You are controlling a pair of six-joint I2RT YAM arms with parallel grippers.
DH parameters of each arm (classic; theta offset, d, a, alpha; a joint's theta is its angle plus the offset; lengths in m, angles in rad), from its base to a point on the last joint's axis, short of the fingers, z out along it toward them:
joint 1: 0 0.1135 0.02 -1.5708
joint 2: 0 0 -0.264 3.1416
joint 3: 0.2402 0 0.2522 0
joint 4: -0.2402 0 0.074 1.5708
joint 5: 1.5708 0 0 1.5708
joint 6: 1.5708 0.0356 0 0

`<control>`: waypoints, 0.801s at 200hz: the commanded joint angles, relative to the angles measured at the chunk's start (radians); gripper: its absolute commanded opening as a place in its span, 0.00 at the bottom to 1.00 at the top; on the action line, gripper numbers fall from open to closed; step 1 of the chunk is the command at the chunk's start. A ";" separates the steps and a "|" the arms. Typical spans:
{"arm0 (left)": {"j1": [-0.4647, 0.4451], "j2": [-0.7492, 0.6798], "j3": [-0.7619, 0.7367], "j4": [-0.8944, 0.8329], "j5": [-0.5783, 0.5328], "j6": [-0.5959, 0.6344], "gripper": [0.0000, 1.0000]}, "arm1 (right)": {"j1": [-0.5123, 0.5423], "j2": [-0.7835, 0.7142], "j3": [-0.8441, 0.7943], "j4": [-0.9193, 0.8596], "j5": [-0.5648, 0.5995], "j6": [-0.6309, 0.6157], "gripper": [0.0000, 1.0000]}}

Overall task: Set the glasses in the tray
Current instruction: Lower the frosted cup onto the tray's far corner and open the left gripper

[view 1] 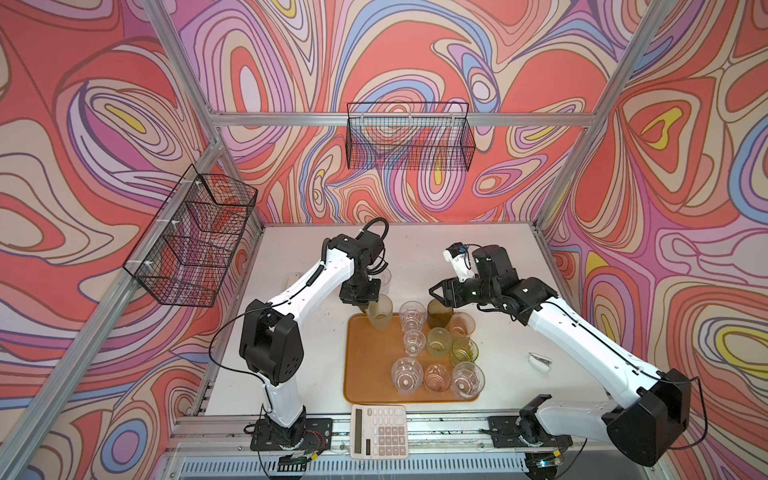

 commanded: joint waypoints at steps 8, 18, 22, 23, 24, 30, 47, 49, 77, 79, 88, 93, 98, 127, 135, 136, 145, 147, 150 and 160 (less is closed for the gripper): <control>-0.012 0.026 0.031 -0.012 -0.030 0.007 0.00 | -0.005 -0.023 -0.012 0.001 0.011 0.002 0.62; -0.014 0.032 0.028 -0.008 -0.030 0.008 0.00 | -0.006 -0.022 -0.012 0.000 0.010 0.001 0.62; -0.013 0.035 0.029 -0.006 -0.030 0.008 0.00 | -0.006 -0.023 -0.011 0.000 0.011 0.001 0.62; -0.013 0.036 0.029 -0.007 -0.030 0.008 0.00 | -0.005 -0.023 -0.012 0.000 0.010 0.001 0.62; -0.013 0.036 0.029 -0.005 -0.030 0.008 0.00 | -0.006 -0.023 -0.012 0.000 0.011 0.000 0.62; -0.013 0.039 0.029 -0.002 -0.030 0.008 0.00 | -0.005 -0.021 -0.012 -0.001 0.011 0.000 0.62; -0.014 0.050 0.031 0.006 -0.021 0.008 0.00 | -0.006 -0.021 -0.012 -0.004 0.013 -0.002 0.62; -0.015 0.051 0.032 0.007 -0.020 0.009 0.00 | -0.006 -0.021 -0.012 -0.004 0.014 -0.002 0.62; -0.025 0.072 0.040 0.010 -0.018 0.008 0.00 | -0.006 -0.023 -0.015 -0.006 0.017 -0.003 0.62; -0.026 0.074 0.042 0.010 -0.017 0.008 0.00 | -0.006 -0.023 -0.015 -0.006 0.017 -0.003 0.62; -0.028 0.080 0.046 0.010 -0.015 0.008 0.00 | -0.006 -0.024 -0.018 -0.005 0.018 -0.003 0.62; -0.028 0.082 0.049 0.010 -0.015 0.008 0.00 | -0.006 -0.025 -0.018 -0.007 0.020 -0.003 0.62; -0.030 0.086 0.051 0.010 -0.016 0.008 0.00 | -0.005 -0.025 -0.018 -0.008 0.020 -0.005 0.62; -0.033 0.100 0.065 0.007 -0.024 0.008 0.00 | -0.005 -0.025 -0.017 -0.013 0.021 -0.008 0.62; -0.033 0.102 0.068 0.004 -0.029 0.008 0.00 | -0.005 -0.027 -0.018 -0.013 0.023 -0.007 0.62; -0.033 0.103 0.068 0.003 -0.031 0.008 0.00 | -0.005 -0.027 -0.018 -0.014 0.022 -0.007 0.62; -0.034 0.105 0.068 -0.001 -0.033 0.008 0.00 | -0.006 -0.031 -0.021 -0.013 0.025 -0.007 0.62; -0.034 0.104 0.069 0.000 -0.034 0.008 0.00 | -0.006 -0.030 -0.021 -0.014 0.024 -0.008 0.62; -0.034 0.106 0.069 0.000 -0.034 0.008 0.00 | -0.006 -0.032 -0.023 -0.014 0.025 -0.007 0.62; -0.034 0.108 0.069 -0.002 -0.036 0.009 0.00 | -0.005 -0.032 -0.024 -0.014 0.026 -0.007 0.62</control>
